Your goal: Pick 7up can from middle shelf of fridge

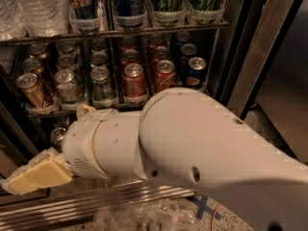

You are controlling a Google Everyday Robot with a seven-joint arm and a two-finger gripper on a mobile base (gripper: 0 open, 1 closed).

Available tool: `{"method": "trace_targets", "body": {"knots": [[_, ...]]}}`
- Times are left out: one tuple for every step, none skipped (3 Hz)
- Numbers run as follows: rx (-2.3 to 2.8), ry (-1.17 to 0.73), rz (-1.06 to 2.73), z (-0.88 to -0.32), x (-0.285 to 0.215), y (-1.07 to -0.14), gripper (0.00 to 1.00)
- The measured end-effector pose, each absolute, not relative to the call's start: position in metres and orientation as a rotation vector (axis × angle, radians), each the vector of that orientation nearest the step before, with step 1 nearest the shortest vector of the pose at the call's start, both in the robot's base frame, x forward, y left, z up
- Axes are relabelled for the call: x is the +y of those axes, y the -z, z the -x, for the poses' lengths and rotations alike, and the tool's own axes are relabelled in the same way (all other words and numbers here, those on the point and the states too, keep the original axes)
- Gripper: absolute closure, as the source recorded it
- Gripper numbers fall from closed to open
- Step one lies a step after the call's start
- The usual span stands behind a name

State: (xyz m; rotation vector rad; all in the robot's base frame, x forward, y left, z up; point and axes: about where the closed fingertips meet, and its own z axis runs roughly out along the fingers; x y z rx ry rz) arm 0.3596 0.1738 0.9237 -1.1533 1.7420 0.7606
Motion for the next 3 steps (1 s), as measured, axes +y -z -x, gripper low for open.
{"method": "trace_targets", "body": {"knots": [[1.72,-0.781,1.139,-0.361,0.189,-0.919,0.0],[1.736,-0.816,1.045,-0.367,0.205,-0.89,0.0],[1.798,-0.859,0.821,-0.387,0.203,-0.871,0.0]]}}
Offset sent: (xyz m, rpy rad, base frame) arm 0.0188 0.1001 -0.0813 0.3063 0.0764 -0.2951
